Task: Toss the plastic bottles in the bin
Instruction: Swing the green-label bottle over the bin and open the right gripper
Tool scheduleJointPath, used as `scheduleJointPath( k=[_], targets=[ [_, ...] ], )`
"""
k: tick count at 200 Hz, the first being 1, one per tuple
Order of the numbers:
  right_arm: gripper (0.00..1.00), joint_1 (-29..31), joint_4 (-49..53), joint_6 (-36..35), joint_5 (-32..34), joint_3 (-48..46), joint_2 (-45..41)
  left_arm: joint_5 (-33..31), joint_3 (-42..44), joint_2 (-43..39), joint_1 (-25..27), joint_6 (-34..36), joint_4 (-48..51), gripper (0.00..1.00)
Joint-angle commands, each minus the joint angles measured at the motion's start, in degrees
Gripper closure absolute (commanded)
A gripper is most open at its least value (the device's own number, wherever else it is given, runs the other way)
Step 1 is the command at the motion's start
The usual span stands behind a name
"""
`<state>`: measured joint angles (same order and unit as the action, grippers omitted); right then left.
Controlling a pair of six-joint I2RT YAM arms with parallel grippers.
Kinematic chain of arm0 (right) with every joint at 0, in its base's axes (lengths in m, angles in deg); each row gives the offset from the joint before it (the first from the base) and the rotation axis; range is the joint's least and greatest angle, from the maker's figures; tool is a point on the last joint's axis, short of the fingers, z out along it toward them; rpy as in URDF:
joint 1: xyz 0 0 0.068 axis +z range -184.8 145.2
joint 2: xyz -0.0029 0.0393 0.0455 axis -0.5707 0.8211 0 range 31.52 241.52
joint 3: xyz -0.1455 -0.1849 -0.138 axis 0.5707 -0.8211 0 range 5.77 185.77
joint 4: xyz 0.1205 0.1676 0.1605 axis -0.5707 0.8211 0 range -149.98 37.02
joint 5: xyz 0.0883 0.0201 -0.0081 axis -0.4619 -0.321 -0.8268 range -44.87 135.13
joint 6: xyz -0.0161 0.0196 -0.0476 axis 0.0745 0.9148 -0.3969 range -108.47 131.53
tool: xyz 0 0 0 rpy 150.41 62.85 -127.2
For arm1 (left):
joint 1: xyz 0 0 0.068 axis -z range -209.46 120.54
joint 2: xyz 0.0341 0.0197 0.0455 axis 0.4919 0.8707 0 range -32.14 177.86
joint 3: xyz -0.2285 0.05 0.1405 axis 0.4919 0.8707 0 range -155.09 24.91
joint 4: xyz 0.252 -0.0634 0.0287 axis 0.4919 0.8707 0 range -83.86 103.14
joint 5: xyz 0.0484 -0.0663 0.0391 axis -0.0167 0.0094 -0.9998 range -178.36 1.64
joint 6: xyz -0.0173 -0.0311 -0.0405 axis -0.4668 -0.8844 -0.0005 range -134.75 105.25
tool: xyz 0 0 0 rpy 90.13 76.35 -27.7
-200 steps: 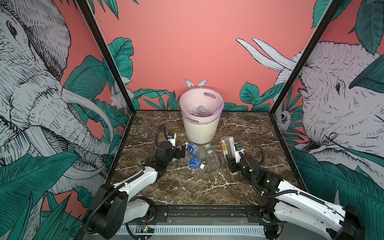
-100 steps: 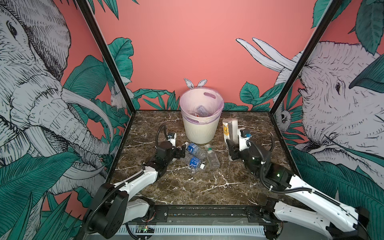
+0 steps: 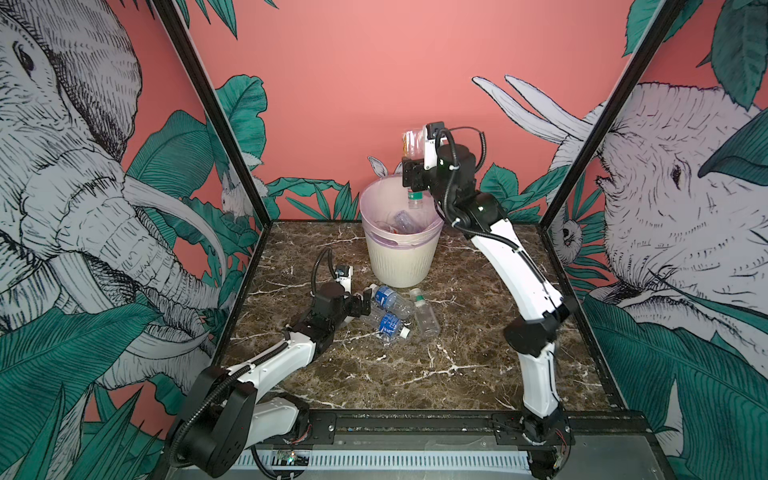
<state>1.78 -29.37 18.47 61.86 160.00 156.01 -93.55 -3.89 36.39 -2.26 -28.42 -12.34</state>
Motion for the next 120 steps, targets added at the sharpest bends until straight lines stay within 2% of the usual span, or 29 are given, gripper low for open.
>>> scheduleJointPath(
  k=[1,9,37,79,120],
  targets=[
    [0.03,0.07,11.03,0.71,-2.35,7.87,-0.11,-0.34,-1.48,-1.74,-0.24,0.08,0.98,0.0],
    [0.01,0.07,8.76,0.79,-2.88,4.04,-2.74,-0.29,-1.6,-1.68,-0.22,-0.11,1.1,0.0],
    [0.01,0.16,-3.06,0.75,-3.65,-18.43,-15.87,-0.16,-1.79,-1.73,-0.22,-0.31,1.42,0.0],
    [0.01,0.09,-5.83,0.88,-1.67,-36.75,-27.1,-0.49,-2.09,-1.59,-0.21,0.13,2.18,0.0],
    [0.01,-0.58,-12.88,1.54,-0.08,-59.86,-40.32,-2.1,-2.36,-1.18,-0.26,0.92,3.23,0.02]
  ],
)
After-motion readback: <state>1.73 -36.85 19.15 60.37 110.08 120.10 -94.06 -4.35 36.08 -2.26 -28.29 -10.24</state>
